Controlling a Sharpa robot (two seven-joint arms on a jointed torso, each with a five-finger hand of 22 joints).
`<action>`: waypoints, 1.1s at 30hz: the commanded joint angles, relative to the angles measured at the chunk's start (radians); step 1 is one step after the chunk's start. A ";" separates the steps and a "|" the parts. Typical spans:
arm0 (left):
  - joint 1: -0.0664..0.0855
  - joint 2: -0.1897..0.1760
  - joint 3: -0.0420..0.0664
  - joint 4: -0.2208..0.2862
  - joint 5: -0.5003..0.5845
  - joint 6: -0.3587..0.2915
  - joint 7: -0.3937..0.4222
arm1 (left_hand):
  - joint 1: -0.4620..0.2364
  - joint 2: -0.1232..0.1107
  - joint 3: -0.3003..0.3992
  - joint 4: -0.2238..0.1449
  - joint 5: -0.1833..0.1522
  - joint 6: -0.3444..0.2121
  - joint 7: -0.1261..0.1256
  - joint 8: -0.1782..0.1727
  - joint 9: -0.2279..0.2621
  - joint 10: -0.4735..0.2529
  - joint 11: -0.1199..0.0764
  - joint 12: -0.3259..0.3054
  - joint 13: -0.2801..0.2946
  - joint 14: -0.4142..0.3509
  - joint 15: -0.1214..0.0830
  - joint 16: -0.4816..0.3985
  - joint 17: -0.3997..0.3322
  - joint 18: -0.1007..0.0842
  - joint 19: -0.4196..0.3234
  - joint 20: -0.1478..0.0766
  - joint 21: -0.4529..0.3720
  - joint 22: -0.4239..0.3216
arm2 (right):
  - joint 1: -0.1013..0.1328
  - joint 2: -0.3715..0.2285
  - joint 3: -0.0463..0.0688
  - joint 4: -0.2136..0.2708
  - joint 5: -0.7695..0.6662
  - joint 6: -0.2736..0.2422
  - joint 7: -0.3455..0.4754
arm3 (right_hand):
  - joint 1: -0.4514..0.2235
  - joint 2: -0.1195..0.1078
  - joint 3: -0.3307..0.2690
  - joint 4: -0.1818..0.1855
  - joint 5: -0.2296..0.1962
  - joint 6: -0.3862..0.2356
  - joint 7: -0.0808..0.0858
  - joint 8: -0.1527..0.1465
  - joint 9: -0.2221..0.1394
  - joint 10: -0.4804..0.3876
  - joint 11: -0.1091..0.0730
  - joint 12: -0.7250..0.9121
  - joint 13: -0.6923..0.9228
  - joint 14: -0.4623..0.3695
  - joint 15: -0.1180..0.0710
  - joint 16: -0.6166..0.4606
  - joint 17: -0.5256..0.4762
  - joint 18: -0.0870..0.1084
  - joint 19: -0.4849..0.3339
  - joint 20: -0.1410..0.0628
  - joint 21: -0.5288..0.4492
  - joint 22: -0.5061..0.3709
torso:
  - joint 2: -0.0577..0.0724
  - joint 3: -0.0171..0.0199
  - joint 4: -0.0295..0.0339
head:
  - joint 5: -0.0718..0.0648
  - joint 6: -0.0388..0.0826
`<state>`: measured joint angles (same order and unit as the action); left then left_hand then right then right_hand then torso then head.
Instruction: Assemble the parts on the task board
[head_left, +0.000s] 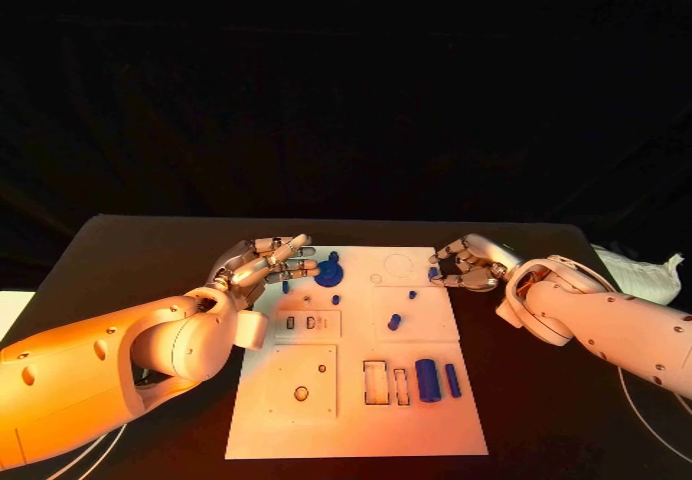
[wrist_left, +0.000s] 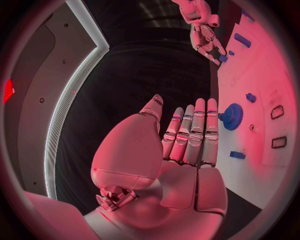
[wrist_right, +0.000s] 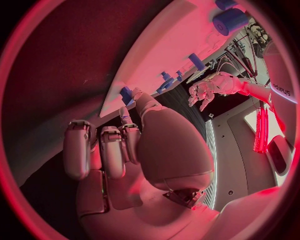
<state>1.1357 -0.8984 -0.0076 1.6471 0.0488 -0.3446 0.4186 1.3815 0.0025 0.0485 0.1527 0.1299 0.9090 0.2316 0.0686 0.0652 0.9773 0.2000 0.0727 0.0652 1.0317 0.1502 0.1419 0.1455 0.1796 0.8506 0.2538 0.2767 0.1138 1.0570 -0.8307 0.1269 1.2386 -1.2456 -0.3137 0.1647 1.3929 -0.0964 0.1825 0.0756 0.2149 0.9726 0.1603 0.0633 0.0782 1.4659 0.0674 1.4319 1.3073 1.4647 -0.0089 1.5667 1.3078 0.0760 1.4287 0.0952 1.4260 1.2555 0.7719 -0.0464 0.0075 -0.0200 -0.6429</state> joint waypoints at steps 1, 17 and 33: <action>0.000 0.003 0.001 0.002 -0.004 0.022 0.009 | 0.007 0.003 0.002 -0.006 -0.005 -0.009 0.024 -0.005 -0.001 -0.007 0.002 -0.007 -0.001 -0.004 0.005 -0.007 0.001 0.002 -0.001 0.009 -0.003 -0.001 | -0.005 0.006 0.000 -0.006 -0.004 0.009 0.005 | 0.000 0.011 0.004 -0.003 -0.005 0.011 -0.001 0.008 0.002 0.021 0.004 0.007 0.158 0.106 0.006 0.004 0.263 -0.013 0.000 0.005 0.005 0.001 | 0.000 0.0003 -0.0008 | 0.000 -0.002; 0.000 0.002 0.001 0.002 -0.004 0.021 0.008 | 0.007 0.003 0.002 -0.006 -0.005 -0.009 0.024 -0.005 -0.001 -0.007 0.002 -0.007 -0.001 -0.004 0.005 -0.007 0.001 0.002 -0.001 0.009 -0.003 -0.001 | -0.011 0.018 0.000 -0.019 -0.005 0.021 0.004 | 0.001 0.042 0.022 -0.012 -0.027 0.083 -0.022 0.027 0.015 0.032 -0.014 0.021 0.171 0.106 -0.008 0.004 0.263 -0.014 0.004 -0.006 0.009 0.010 | -0.001 0.0006 -0.0018 | 0.000 -0.006; 0.000 0.002 0.001 0.002 -0.004 0.020 0.007 | 0.007 0.004 0.002 -0.009 -0.005 -0.011 0.024 -0.005 -0.001 -0.008 0.002 -0.007 -0.001 -0.004 0.005 -0.008 0.001 0.002 -0.001 0.009 -0.003 -0.002 | -0.011 0.025 0.000 -0.012 0.018 -0.033 0.007 | 0.000 0.084 0.050 -0.026 -0.061 0.177 -0.064 0.066 0.036 0.044 -0.049 0.034 0.183 0.106 -0.039 0.004 0.263 -0.016 0.007 -0.033 0.013 0.018 | -0.001 0.0008 -0.0015 | -0.003 -0.010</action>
<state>1.1357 -0.8978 -0.0078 1.6477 0.0486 -0.3429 0.4174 1.3815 0.0025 0.0516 0.1497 0.1299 0.9035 0.2300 0.0686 0.0653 0.9738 0.2034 0.0691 0.0653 1.0317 0.1502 0.1385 0.1451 0.1795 0.8469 0.2575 0.2767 0.1128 1.0467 -0.8082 0.1274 1.2208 -1.2370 -0.3195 0.1656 1.3939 -0.0275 0.2296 0.0483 0.1502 1.1162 0.1201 0.1178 0.0983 1.4663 0.0243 1.4619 1.3075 1.4683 -0.0415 1.5667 1.3075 0.0765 1.4358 0.0696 1.4338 1.2716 0.7712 -0.0453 0.0060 -0.0232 -0.6518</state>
